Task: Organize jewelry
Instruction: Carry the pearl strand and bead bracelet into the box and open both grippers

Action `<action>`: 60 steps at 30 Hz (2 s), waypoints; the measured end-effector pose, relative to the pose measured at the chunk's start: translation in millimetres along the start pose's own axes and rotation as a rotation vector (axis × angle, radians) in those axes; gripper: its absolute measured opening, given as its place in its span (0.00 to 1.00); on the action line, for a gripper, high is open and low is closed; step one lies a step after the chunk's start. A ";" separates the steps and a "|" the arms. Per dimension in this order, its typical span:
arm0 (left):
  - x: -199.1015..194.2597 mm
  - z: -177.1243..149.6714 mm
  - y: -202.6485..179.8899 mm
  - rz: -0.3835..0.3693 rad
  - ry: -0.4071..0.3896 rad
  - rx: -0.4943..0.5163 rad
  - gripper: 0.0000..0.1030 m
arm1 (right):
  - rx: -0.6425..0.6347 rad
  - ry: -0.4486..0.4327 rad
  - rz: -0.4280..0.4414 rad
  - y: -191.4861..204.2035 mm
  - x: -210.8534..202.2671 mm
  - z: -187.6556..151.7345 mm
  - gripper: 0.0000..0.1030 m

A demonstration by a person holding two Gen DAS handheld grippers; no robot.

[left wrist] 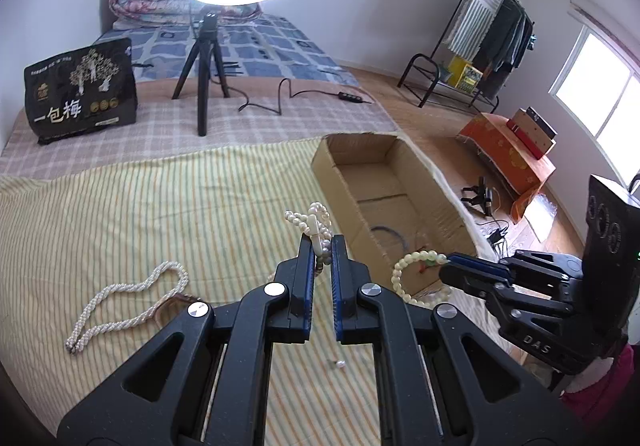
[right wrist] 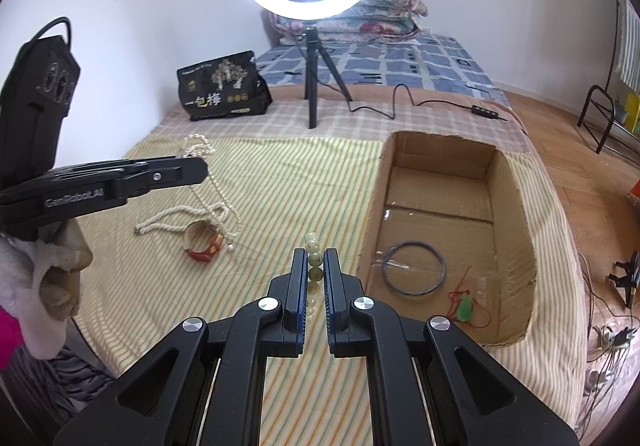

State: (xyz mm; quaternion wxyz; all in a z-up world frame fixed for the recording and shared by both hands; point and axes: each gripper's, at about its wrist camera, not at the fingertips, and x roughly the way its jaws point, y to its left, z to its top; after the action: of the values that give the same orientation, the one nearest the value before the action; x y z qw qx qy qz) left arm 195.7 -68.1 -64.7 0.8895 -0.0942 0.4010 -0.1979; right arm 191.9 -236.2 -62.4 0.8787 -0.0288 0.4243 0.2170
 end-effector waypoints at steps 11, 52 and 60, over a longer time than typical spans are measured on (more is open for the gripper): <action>9.5 19.5 -42.6 -0.087 -0.020 0.021 0.05 | 0.081 -0.019 -0.058 -48.6 3.1 24.0 0.06; 80.3 11.7 -127.3 -0.103 0.054 0.168 0.05 | 0.243 0.028 -0.162 -159.2 65.4 61.2 0.06; 79.9 11.7 -127.3 -0.088 0.055 0.176 0.05 | 0.247 0.028 -0.155 -161.6 67.1 60.6 0.06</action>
State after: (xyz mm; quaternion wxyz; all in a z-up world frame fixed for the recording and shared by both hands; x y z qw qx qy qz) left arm 217.2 -217.2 -69.5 0.8734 -0.0279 0.4018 -0.2737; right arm 338.5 -344.2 -96.1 0.8836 0.0440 0.4567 0.0940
